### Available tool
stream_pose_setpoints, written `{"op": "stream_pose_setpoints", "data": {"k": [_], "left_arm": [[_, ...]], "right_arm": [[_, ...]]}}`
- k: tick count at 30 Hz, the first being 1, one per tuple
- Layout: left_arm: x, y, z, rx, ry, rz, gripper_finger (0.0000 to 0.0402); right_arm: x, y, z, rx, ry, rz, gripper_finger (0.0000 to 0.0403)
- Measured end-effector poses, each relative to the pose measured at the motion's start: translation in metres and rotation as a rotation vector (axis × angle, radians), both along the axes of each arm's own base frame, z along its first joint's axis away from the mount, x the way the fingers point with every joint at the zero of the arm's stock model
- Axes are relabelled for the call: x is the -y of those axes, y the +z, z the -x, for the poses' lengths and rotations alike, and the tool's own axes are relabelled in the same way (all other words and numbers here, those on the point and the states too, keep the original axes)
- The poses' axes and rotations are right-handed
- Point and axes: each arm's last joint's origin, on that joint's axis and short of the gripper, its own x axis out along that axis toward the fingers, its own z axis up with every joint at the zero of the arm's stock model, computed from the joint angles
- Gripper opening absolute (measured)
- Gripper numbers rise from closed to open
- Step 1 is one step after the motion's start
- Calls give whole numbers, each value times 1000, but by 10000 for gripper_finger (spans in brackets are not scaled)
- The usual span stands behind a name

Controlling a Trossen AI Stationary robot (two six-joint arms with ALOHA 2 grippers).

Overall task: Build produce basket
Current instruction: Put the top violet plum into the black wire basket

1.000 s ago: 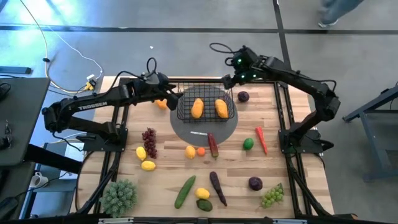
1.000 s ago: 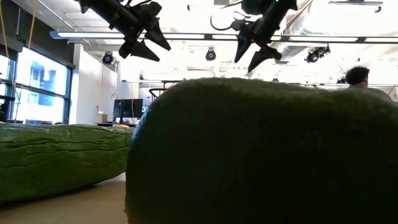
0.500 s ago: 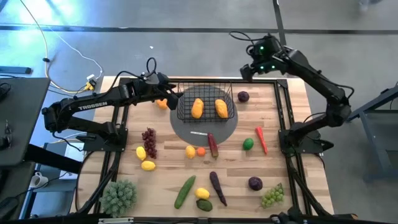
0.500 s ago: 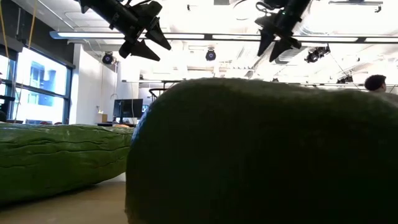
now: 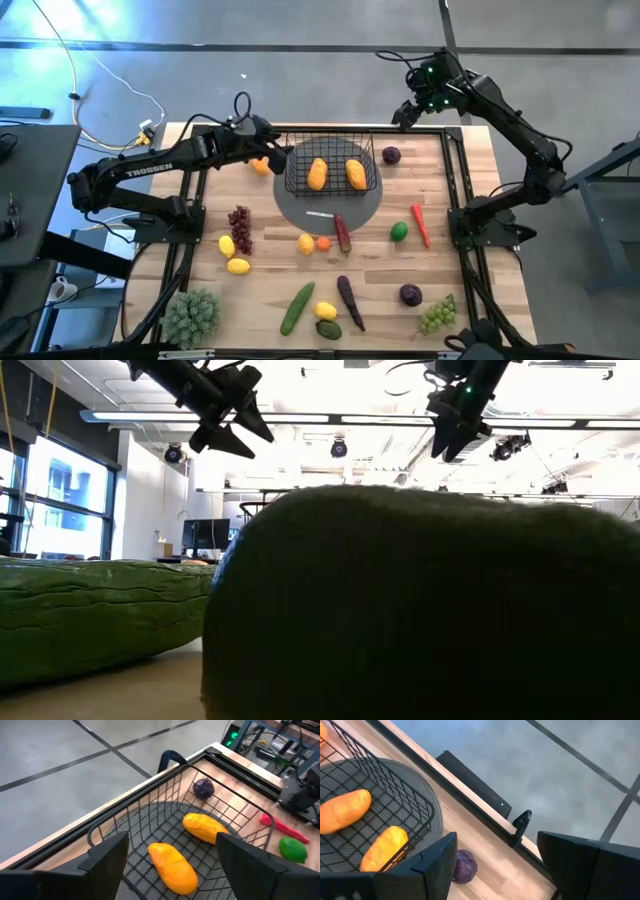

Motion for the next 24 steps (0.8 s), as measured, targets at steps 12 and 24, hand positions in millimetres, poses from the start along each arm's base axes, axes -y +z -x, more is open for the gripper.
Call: {"op": "stream_pose_setpoints", "data": {"k": [12, 24], "left_arm": [[-1, 0, 1, 12, 49, 8, 290], [-1, 0, 1, 11, 59, 5, 290]], "right_arm": [[0, 0, 0, -27, 34, 12, 279], [3, 0, 5, -121, 47, 78, 360]]}}
